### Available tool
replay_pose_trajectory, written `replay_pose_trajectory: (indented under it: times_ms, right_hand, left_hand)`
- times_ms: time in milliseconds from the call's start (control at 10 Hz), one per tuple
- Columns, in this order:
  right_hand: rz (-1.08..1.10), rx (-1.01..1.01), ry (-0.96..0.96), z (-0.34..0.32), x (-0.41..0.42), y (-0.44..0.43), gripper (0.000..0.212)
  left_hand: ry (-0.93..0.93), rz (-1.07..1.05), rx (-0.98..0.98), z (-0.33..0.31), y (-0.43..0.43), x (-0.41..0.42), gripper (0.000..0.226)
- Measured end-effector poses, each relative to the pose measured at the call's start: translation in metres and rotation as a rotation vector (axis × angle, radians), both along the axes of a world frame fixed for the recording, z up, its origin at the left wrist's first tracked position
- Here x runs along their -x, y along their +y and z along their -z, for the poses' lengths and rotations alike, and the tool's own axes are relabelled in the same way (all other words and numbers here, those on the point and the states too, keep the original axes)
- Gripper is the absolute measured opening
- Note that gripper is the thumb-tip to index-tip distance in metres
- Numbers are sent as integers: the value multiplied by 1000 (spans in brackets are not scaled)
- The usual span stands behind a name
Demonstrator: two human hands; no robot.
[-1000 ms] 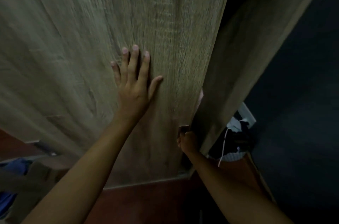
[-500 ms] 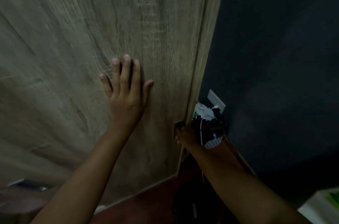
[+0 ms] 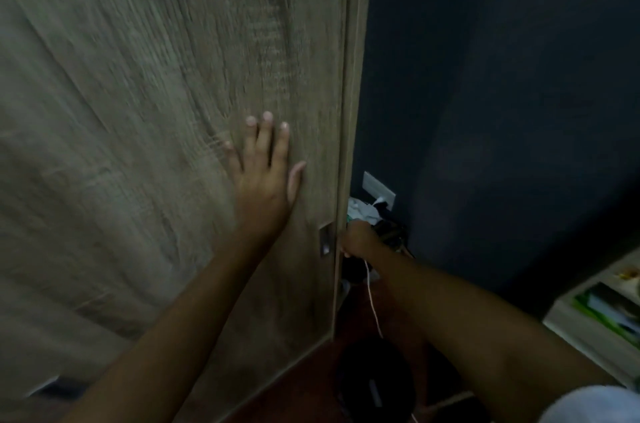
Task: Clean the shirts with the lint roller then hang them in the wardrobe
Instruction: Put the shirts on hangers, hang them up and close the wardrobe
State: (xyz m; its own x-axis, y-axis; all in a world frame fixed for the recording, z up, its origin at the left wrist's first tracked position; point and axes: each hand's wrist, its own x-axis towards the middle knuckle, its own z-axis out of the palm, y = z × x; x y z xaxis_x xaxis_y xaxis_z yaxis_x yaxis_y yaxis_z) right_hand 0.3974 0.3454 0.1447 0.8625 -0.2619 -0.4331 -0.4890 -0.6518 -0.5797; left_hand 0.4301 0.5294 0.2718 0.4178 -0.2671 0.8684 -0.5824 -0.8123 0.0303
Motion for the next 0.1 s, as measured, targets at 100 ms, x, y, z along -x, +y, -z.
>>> replay_pose_trajectory:
  times_ms: [100]
  right_hand:
    - [128,139,-101,-42,9,-35,33]
  left_hand:
    - [79,163,-32,-19,-42,6,61]
